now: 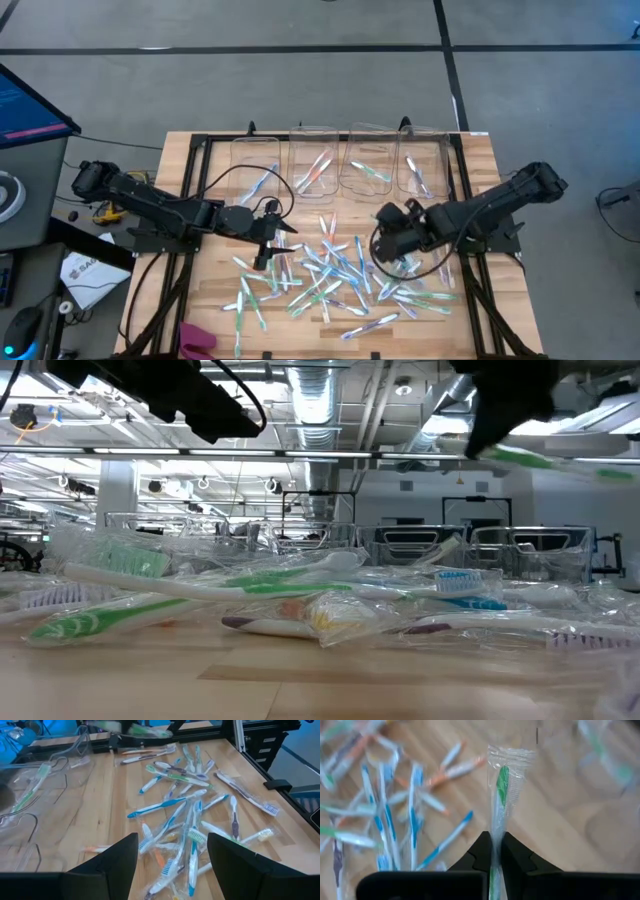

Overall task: Pick & Place Toothbrushes
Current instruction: Put the green toothbrush into the middle right transparent bin, then put the orange toothbrush into the middle left transparent bin

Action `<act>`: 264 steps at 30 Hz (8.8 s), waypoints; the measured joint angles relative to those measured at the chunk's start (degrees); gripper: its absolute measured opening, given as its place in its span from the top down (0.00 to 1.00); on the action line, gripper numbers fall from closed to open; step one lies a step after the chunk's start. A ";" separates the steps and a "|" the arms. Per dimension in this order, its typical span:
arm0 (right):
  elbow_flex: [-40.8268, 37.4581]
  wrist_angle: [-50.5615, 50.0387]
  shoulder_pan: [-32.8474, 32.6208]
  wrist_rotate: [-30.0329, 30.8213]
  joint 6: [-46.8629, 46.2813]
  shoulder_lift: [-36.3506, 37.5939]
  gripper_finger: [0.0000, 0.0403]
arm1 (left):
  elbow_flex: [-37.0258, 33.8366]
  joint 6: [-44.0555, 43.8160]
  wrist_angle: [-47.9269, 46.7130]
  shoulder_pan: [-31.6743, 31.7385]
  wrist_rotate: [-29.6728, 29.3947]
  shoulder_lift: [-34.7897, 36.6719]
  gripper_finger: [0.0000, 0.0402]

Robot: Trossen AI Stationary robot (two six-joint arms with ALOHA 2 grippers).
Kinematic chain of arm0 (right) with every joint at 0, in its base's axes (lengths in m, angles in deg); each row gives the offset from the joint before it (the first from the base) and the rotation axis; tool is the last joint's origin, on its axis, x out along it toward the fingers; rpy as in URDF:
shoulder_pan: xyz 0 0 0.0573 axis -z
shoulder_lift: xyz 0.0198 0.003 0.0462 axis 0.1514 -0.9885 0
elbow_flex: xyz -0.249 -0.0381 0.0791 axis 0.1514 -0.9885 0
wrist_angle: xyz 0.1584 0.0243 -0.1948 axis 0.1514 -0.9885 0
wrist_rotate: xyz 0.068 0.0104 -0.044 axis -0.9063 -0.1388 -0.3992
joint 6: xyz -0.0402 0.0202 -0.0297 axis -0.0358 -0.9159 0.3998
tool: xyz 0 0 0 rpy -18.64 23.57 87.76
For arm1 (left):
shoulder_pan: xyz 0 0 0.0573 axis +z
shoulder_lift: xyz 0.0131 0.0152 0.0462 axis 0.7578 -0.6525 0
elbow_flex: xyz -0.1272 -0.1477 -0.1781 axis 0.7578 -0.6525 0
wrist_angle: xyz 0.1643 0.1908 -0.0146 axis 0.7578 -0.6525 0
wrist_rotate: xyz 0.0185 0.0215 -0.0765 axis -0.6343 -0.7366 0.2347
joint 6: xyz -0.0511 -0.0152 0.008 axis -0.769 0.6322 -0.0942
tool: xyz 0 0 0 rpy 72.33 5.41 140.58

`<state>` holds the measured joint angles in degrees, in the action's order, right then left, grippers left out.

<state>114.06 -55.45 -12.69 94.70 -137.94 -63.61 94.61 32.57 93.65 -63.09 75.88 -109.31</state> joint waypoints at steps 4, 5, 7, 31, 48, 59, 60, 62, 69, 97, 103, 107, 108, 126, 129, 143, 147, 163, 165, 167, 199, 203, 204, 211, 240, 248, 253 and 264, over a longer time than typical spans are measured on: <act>4.85 -0.07 5.76 -0.63 8.74 0.03 0.96 | 0.00 0.00 0.29 0.02 0.00 0.00 0.42; 5.96 -0.06 7.35 -1.33 10.84 0.06 0.97 | 0.00 0.00 0.29 0.00 0.00 0.00 0.42; 8.03 -0.17 10.92 -3.91 14.46 0.06 0.97 | 0.00 -0.01 0.29 0.00 0.02 0.00 0.42; 12.68 7.42 51.10 -32.12 34.74 -11.12 0.96 | 0.00 0.00 0.35 0.02 0.04 0.00 0.42; 18.60 4.03 53.53 -32.05 33.06 -22.48 0.67 | -0.05 1.95 0.29 0.02 0.09 0.00 0.42; 31.75 -16.13 47.28 -32.03 31.19 -20.92 0.46 | -1.42 1.95 0.42 -0.12 1.55 -0.02 0.42; 32.28 -17.55 46.07 -31.93 31.14 -20.07 0.45 | -1.42 1.93 0.40 -0.19 1.55 -0.02 0.42; 32.37 -20.15 43.71 -31.47 30.39 -17.70 0.45 | -1.42 1.92 0.40 -0.44 2.38 -0.02 0.42; 32.37 -25.30 31.35 -30.27 21.49 -8.39 0.44 | -1.42 1.33 0.46 -0.74 7.71 -0.02 0.42; 9.16 -31.82 -23.11 8.93 -30.42 -7.73 0.45 | -3.68 5.27 0.25 -1.82 10.56 0.00 0.42; 5.93 -32.39 -23.09 11.58 -31.96 -14.27 0.45 | -6.42 -0.19 0.31 -2.45 11.93 0.00 0.42; 5.97 -32.02 -22.41 15.90 -31.63 -17.41 0.45 | -7.86 -2.00 0.33 -2.45 13.43 0.00 0.42; 5.97 -31.99 -22.33 16.64 -31.80 -17.98 0.45 | -8.21 -1.86 0.34 -2.43 13.44 0.00 0.42; 5.97 -31.66 -18.65 22.24 -29.94 -21.43 0.45 | -13.79 -3.63 -3.29 -3.03 8.52 0.03 0.42; 5.97 -31.66 -18.65 22.24 -29.94 -21.43 0.45 | -13.84 -9.23 -6.44 -3.58 8.53 0.07 0.42; 5.97 -31.71 -18.55 22.24 -29.80 -21.43 0.45 | -13.81 -18.72 -18.84 -8.37 13.28 4.49 0.42; 5.99 -31.68 -18.56 22.24 -29.82 -21.43 0.45 | -13.79 -21.16 -23.76 -8.40 13.09 9.61 0.42; 5.99 -31.08 -18.57 22.27 -29.85 -21.43 0.45 | -13.77 -20.76 -34.95 -8.85 9.65 14.95 0.56; 5.99 -30.97 -18.58 22.27 -29.85 -21.43 0.45 | -13.77 -20.75 -35.34 -9.41 9.81 12.84 0.58; 5.99 -30.76 -18.59 22.27 -29.85 -21.43 0.45 | -13.77 -20.71 -35.25 -9.99 9.86 10.80 0.59; 6.01 -27.93 -18.59 22.31 -27.92 -21.38 0.45 | -13.66 -25.70 -32.67 -10.91 10.23 0.13 0.95; 6.01 -25.21 -18.57 22.33 -23.46 -21.38 0.45 | -13.17 -27.06 -32.89 -11.65 13.10 0.11 0.97; 6.01 -24.74 -18.57 22.33 -22.51 -21.38 0.45 | -12.77 -27.19 -33.21 -11.95 13.39 0.03 0.97; 6.01 -23.97 -18.57 22.37 -20.95 -21.38 0.45 | -9.03 -27.26 -37.85 -13.16 13.70 -0.09 0.98; 6.01 -22.66 -18.57 22.35 -20.95 -21.38 0.45 | 14.57 -12.22 -40.80 -8.55 -12.50 0.09 0.96; 6.01 -22.48 -18.59 22.35 -20.89 -21.38 0.45 | 15.78 -7.69 -17.24 2.44 -19.09 0.09 0.96; 6.01 -22.50 -18.57 22.33 -20.91 -21.38 0.45 | 15.78 -8.35 -11.25 11.90 -19.01 0.08 0.96; 6.01 -22.47 -18.57 22.31 -20.91 -21.38 0.45 | 15.78 -12.70 -2.19 28.07 -6.31 -11.60 0.95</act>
<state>120.08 -77.91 -31.27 117.01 -158.85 -84.99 110.39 19.87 91.46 -35.02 69.57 -120.91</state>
